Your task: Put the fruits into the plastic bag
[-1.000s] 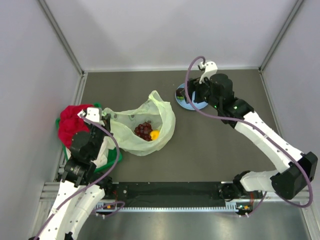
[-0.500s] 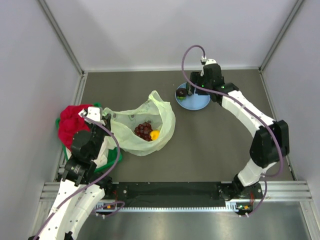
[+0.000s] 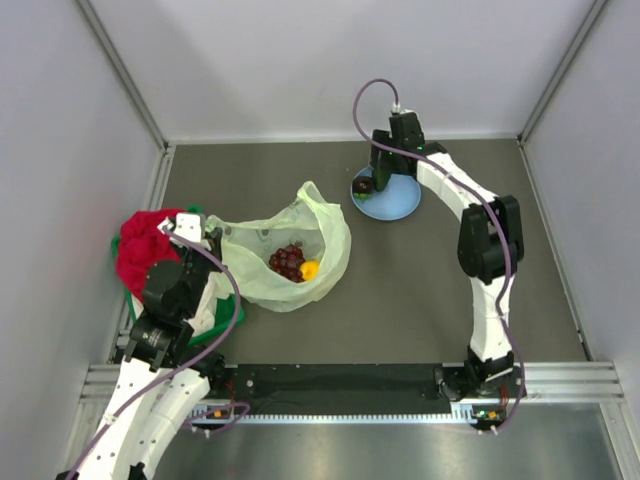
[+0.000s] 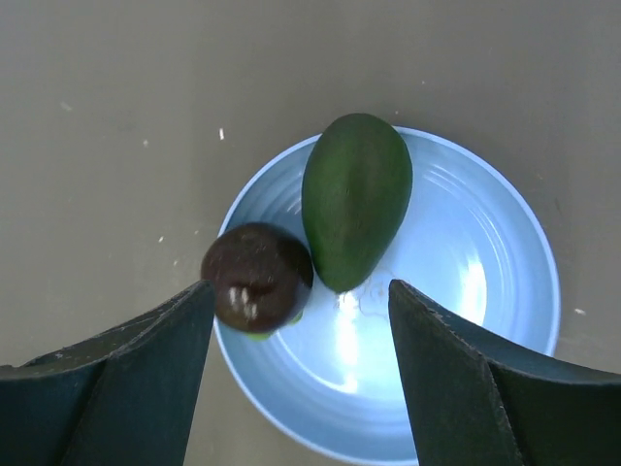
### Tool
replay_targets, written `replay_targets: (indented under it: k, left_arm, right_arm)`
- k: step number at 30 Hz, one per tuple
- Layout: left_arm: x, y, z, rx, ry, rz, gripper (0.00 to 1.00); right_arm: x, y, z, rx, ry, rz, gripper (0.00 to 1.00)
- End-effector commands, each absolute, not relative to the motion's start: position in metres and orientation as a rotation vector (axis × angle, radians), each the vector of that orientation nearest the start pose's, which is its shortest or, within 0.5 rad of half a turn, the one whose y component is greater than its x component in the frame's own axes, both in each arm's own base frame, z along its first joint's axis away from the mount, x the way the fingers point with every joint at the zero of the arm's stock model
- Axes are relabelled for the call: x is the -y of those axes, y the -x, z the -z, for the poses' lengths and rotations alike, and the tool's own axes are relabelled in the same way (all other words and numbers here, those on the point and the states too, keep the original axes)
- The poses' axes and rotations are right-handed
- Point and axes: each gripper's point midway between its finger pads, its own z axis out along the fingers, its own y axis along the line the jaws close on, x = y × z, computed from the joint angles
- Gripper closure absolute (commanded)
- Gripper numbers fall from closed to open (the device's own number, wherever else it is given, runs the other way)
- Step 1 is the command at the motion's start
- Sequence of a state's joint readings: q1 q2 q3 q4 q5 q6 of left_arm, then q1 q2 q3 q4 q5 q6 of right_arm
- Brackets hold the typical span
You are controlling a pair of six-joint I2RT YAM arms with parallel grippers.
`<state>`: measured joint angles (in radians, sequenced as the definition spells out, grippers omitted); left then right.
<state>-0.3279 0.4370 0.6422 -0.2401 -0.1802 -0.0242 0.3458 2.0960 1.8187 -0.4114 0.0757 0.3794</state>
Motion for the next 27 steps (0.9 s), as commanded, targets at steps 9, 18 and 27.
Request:
replay_targets:
  k: [9, 18, 27]
  left_arm:
    - [0.050, -0.253, -0.296, -1.561, -0.081, 0.123, 1.00]
    - [0.050, -0.253, -0.295, -1.565, -0.081, 0.119, 1.00]
    - [0.049, -0.253, -0.296, -1.562, -0.079, 0.118, 1.00]
  right_arm:
    - [-0.182, -0.579, -0.105, -2.290, -0.209, -0.241, 0.28]
    - [-0.179, -0.587, -0.078, -2.299, -0.235, -0.207, 0.28]
    - [-0.179, -0.597, -0.059, -2.299, -0.265, -0.193, 0.28]
